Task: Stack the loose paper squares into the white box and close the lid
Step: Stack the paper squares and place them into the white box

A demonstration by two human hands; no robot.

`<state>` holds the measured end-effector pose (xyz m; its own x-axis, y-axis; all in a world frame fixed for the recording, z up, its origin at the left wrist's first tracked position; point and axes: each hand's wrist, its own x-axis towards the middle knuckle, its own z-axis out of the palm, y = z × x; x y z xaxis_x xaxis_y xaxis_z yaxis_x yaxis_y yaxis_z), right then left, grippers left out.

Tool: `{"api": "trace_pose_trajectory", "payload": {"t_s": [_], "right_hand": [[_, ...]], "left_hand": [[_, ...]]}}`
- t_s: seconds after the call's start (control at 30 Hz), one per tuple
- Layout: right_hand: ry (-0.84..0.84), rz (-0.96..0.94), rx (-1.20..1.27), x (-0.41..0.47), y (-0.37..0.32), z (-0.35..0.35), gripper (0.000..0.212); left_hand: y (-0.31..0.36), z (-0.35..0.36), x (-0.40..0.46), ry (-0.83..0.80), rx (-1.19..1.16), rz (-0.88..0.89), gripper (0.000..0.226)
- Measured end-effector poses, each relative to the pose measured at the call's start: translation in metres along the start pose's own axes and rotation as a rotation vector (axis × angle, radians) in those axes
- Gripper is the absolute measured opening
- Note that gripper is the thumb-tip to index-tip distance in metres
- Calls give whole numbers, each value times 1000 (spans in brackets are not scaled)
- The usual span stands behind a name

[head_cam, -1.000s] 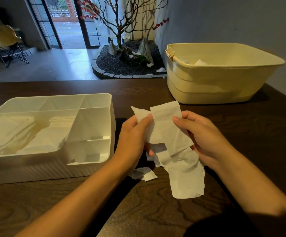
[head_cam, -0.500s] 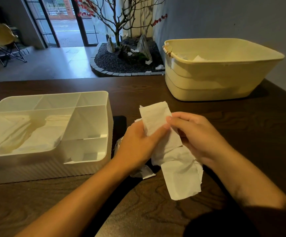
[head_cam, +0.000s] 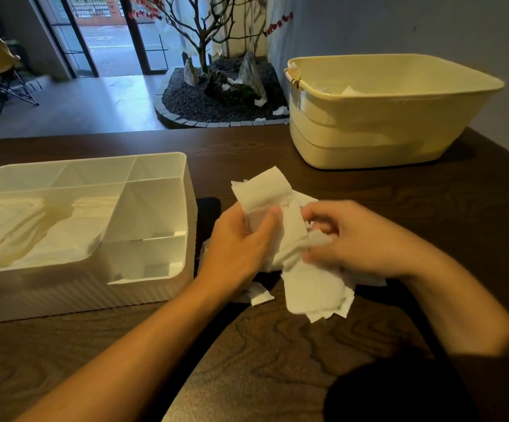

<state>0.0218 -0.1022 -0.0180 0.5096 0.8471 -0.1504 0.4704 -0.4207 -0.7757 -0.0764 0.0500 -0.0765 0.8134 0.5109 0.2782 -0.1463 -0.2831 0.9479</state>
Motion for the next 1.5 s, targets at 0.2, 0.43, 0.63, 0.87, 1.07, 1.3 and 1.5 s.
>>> {"api": "trace_pose_trajectory", "payload": {"t_s": [0.2, 0.43, 0.63, 0.87, 1.07, 1.3, 1.5], "right_hand": [[209, 267, 623, 11, 2, -3, 14], [54, 101, 1301, 6, 0, -11, 37], [94, 13, 869, 12, 0, 1, 55], [490, -16, -220, 26, 21, 25, 36], [548, -34, -11, 35, 23, 30, 16], [650, -45, 425, 18, 6, 12, 29], [411, 299, 930, 18, -1, 8, 23]], "left_hand": [[-1, -2, 2, 135, 92, 31, 16], [-4, -6, 5, 190, 81, -31, 28], [-5, -4, 6, 168, 51, -42, 28], [-3, -4, 8, 267, 64, -98, 18], [0, -4, 5, 268, 83, -60, 14], [5, -8, 3, 336, 54, -61, 17], [9, -7, 3, 335, 61, -61, 14]]}}
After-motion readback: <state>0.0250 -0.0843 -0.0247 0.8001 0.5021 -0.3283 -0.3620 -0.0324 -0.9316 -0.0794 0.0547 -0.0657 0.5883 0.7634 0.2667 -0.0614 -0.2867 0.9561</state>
